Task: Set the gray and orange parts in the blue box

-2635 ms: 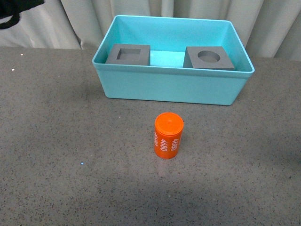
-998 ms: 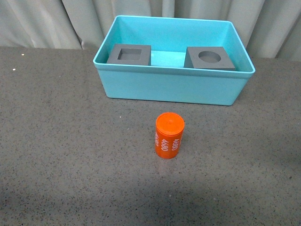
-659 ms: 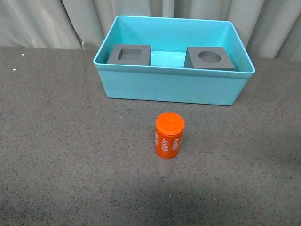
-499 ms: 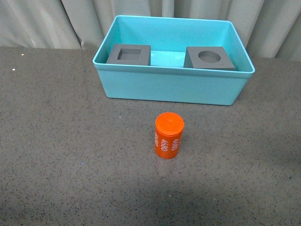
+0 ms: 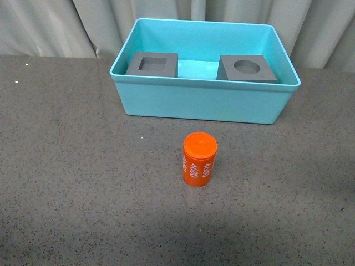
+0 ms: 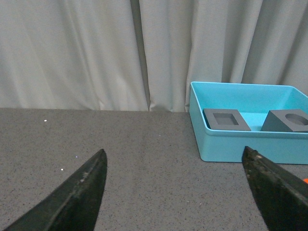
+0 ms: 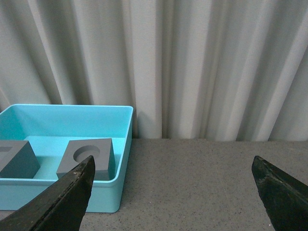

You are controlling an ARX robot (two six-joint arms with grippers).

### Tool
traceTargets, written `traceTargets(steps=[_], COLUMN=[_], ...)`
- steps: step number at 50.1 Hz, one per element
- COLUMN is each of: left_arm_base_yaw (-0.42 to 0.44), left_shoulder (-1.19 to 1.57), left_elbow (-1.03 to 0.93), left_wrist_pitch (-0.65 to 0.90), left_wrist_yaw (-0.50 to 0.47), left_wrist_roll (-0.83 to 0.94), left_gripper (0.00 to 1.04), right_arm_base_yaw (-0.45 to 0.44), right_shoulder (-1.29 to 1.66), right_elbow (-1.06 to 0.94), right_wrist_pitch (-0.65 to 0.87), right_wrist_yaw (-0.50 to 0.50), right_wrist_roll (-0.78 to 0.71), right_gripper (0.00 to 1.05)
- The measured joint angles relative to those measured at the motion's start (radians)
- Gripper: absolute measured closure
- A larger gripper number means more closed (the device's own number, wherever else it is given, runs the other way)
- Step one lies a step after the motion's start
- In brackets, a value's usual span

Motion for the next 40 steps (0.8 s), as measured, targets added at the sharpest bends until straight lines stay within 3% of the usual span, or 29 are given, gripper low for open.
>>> traceTargets(steps=[2, 4, 7, 11, 16, 24, 40], left_arm_base_yaw=[0.0, 0.0, 0.0, 0.0, 0.0, 0.0, 0.0], left_shoulder=[0.0, 0.0, 0.0, -0.001, -0.001, -0.001, -0.001], left_elbow=[0.0, 0.0, 0.0, 0.0, 0.0, 0.0, 0.0], left_wrist_pitch=[0.0, 0.0, -0.001, -0.001, -0.002, -0.002, -0.002], left_wrist_yaw=[0.0, -0.001, 0.0, 0.0, 0.0, 0.0, 0.0], left_wrist_roll=[0.0, 0.002, 0.002, 0.003, 0.003, 0.003, 0.003], left_gripper=[0.13, 0.05, 0.07, 0.07, 0.07, 0.07, 0.07], right_arm_base_yaw=[-0.006, -0.009, 0.003, 0.02, 0.041, 0.108, 0.215], right_shoulder=[-0.015, -0.056, -0.055, -0.004, 0.089, 0.27, 0.486], right_elbow=[0.008, 0.042, 0.077, 0.111, 0.179, 0.336, 0.468], right_wrist_pitch=[-0.045, -0.219, -0.351, -0.412, -0.482, -0.686, -0.78], right_wrist_yaw=[-0.038, -0.142, -0.213, -0.246, -0.306, -0.481, -0.534], right_wrist_roll=[-0.029, -0.126, -0.225, -0.283, -0.315, -0.36, -0.488], right_gripper=[0.1, 0.1, 0.1, 0.1, 0.1, 0.1, 0.1])
